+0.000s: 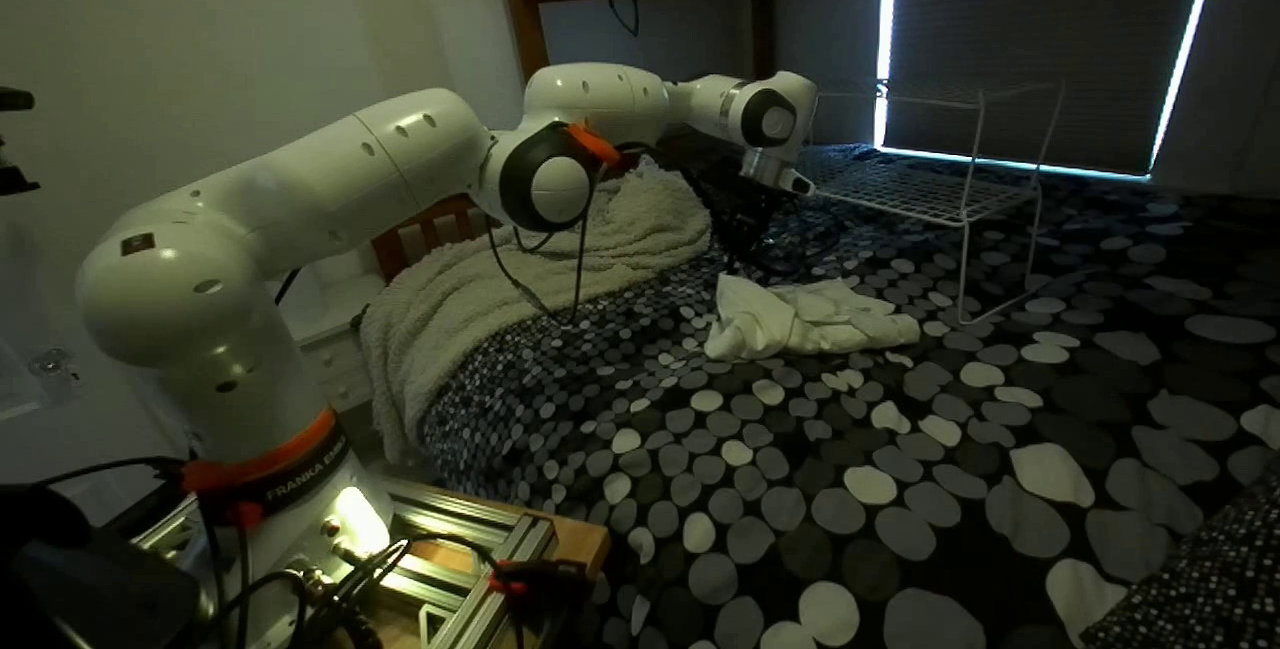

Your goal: Pull the white towel to the right of the bed, fold the white towel in half from right to left

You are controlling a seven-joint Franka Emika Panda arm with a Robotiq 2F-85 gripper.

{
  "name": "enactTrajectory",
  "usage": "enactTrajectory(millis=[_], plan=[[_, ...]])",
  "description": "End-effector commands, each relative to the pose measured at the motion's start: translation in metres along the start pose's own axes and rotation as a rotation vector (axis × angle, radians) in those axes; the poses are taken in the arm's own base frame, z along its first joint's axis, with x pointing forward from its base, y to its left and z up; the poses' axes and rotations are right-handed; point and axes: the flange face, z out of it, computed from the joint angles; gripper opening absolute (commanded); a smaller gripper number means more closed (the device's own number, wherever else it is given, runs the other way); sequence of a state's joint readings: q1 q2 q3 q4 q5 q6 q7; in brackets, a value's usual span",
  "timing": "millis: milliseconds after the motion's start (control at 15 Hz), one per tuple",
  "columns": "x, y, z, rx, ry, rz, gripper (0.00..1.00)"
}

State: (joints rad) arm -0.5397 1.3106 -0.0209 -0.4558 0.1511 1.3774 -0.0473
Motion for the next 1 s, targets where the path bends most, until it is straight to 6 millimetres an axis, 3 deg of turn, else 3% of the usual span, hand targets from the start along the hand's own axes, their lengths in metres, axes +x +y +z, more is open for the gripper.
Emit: enactTrajectory(millis=[0, 333, 933], plan=[[-0.004, 0.002, 0.0, 0.001, -0.024, 0.004, 0.04], [-0.007, 0.006, -0.004, 0.002, -0.035, 0.008, 0.01], [-0.004, 0.009, 0.052, -0.076, -0.162, 0.158, 0.01]])
